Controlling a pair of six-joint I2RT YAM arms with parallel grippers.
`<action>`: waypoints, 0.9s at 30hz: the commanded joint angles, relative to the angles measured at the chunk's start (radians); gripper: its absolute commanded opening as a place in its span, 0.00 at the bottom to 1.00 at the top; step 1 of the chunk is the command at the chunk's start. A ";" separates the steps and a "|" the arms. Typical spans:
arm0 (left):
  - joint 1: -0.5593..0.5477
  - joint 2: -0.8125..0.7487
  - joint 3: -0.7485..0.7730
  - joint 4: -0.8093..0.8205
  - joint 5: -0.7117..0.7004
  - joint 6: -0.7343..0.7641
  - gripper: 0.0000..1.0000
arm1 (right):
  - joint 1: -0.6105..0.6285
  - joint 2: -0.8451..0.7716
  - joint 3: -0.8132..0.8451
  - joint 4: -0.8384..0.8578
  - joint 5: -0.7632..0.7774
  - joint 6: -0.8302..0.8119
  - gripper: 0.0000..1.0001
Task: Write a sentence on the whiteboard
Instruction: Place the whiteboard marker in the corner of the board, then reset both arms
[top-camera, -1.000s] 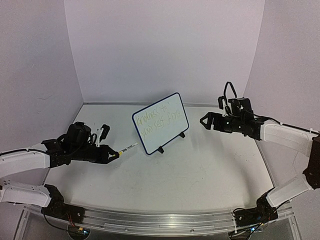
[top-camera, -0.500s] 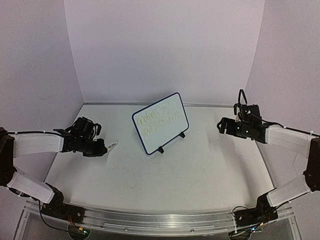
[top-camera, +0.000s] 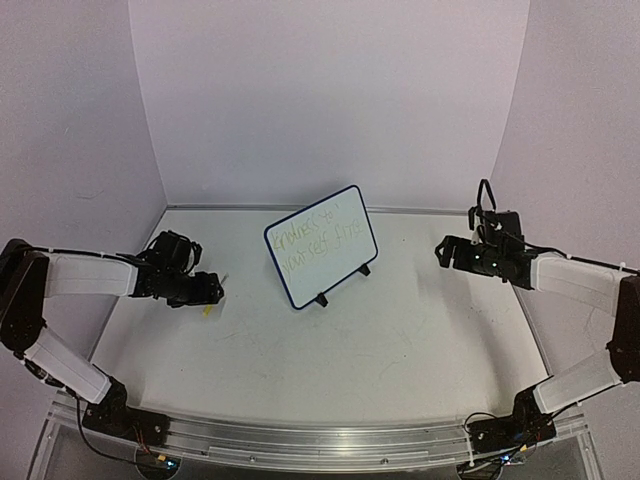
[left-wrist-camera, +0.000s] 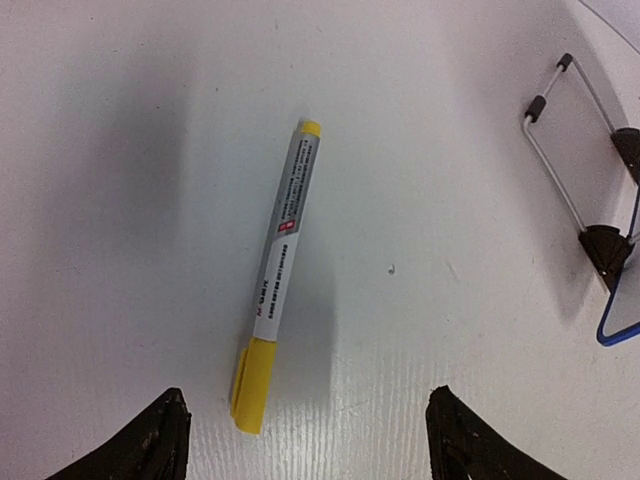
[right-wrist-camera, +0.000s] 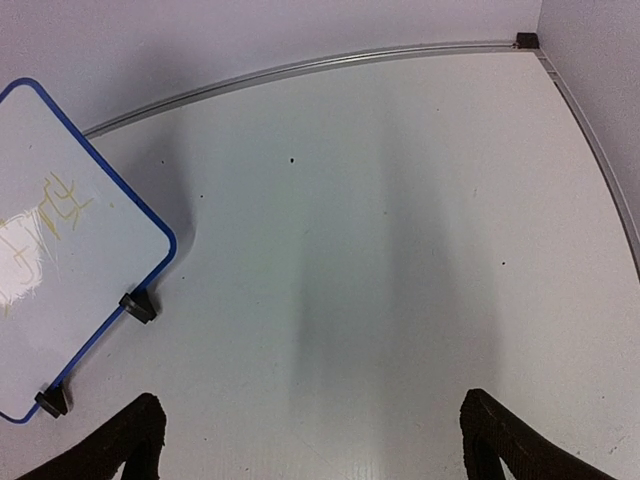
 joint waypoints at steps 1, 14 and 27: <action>0.072 0.011 0.036 0.050 -0.014 0.019 0.81 | -0.016 0.011 -0.008 0.034 0.043 -0.029 0.98; 0.438 -0.056 0.031 0.255 0.043 0.107 0.83 | -0.164 -0.067 -0.125 0.200 0.055 -0.064 0.98; 0.448 -0.209 -0.282 0.644 -0.152 0.278 0.98 | -0.180 -0.213 -0.380 0.515 0.246 -0.127 0.98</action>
